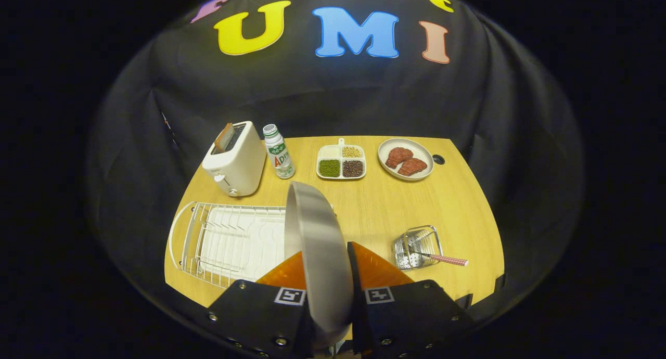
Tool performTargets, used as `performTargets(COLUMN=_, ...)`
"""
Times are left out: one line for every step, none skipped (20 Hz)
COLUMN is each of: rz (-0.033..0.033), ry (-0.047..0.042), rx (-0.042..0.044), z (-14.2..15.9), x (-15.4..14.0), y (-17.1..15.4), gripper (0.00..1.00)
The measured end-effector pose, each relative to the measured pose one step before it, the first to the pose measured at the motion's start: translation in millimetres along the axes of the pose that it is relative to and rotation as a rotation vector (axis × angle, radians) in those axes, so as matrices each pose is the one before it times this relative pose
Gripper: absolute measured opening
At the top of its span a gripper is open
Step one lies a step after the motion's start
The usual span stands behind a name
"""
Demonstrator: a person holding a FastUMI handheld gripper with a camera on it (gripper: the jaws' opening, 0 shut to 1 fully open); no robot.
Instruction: Take the plate from the dish rack, then take the spoon from the basket and place it into the plate.
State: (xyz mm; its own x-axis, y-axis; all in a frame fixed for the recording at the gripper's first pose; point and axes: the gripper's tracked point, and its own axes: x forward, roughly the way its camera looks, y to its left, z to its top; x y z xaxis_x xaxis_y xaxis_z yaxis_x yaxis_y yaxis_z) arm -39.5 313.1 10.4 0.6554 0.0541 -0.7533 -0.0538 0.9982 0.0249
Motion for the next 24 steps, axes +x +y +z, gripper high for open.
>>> performTargets(rz=-0.00123, ry=0.00267, rx=0.00851, z=-2.19, x=-5.81, y=-9.17, gripper=0.27)
performTargets(rz=-0.00418, ry=0.00140, rx=0.00296, z=-3.80, x=-5.17, y=-10.81, gripper=0.27)
performTargets(rz=-0.00879, ry=0.00284, rx=0.00562, z=-2.98, x=-5.10, y=-11.65, gripper=0.27)
performTargets(rz=-0.00599, ry=0.00455, rx=0.00477, z=-4.77, x=-3.30, y=-11.05, gripper=0.27)
performTargets(rz=-0.00590, ry=0.00376, rx=0.00676, z=-4.06, x=-3.79, y=-9.91, gripper=0.27)
performTargets(rz=-0.00148, ry=0.00214, rx=0.00814, z=-3.87, x=-1.63, y=-8.30, gripper=0.27)
performTargets(rz=0.00626, ry=0.00445, rx=0.00568, z=-3.59, x=-1.22, y=-7.24, gripper=0.27)
performTargets(rz=0.01083, ry=0.01204, rx=0.01008, z=-7.69, x=-0.48, y=-7.28, gripper=0.27)
performTargets(rz=0.00612, ry=0.01244, rx=0.01024, z=-6.57, x=0.10, y=-7.74, gripper=0.27)
performTargets(rz=0.00099, ry=0.01448, rx=0.00577, z=-8.33, x=0.50, y=-8.10, gripper=0.27)
performTargets(rz=0.00184, ry=0.00978, rx=0.00250, z=-6.31, x=0.16, y=-6.51, gripper=0.27)
performTargets(rz=0.00524, ry=0.00902, rx=-0.00181, z=-7.36, x=0.90, y=-5.90, gripper=0.27)
performTargets(rz=0.00154, ry=0.00727, rx=-0.00426, z=-6.42, x=-0.08, y=-5.55, gripper=0.27)
performTargets(rz=-0.00142, ry=0.00654, rx=-0.00666, z=-7.63, x=2.80, y=-5.47, gripper=0.27)
performTargets(rz=-0.00348, ry=0.00587, rx=-0.00716, z=-5.85, x=2.13, y=-4.92, gripper=0.27)
performTargets(rz=-0.00392, ry=0.01036, rx=-0.00577, z=-8.43, x=3.30, y=-5.79, gripper=0.27)
performTargets(rz=-0.00054, ry=0.01198, rx=-0.00200, z=-6.80, x=2.60, y=-3.31, gripper=0.27)
performTargets(rz=0.00043, ry=0.01688, rx=-0.00013, z=-10.15, x=4.89, y=-3.63, gripper=0.27)
performTargets(rz=0.00161, ry=0.01726, rx=0.00280, z=-7.73, x=4.35, y=-2.75, gripper=0.27)
performTargets(rz=0.00824, ry=0.01161, rx=0.00532, z=-7.69, x=6.63, y=-1.50, gripper=0.27)
performTargets(rz=0.01711, ry=0.01073, rx=0.00987, z=-6.23, x=4.91, y=-0.20, gripper=0.27)
performTargets(rz=0.02971, ry=0.02081, rx=0.03010, z=-9.65, x=8.54, y=1.00, gripper=0.27)
performTargets(rz=0.02699, ry=0.03488, rx=0.04151, z=-9.82, x=8.53, y=1.97, gripper=0.27)
performTargets(rz=0.02425, ry=0.02793, rx=0.03984, z=-10.85, x=6.50, y=-0.27, gripper=0.27)
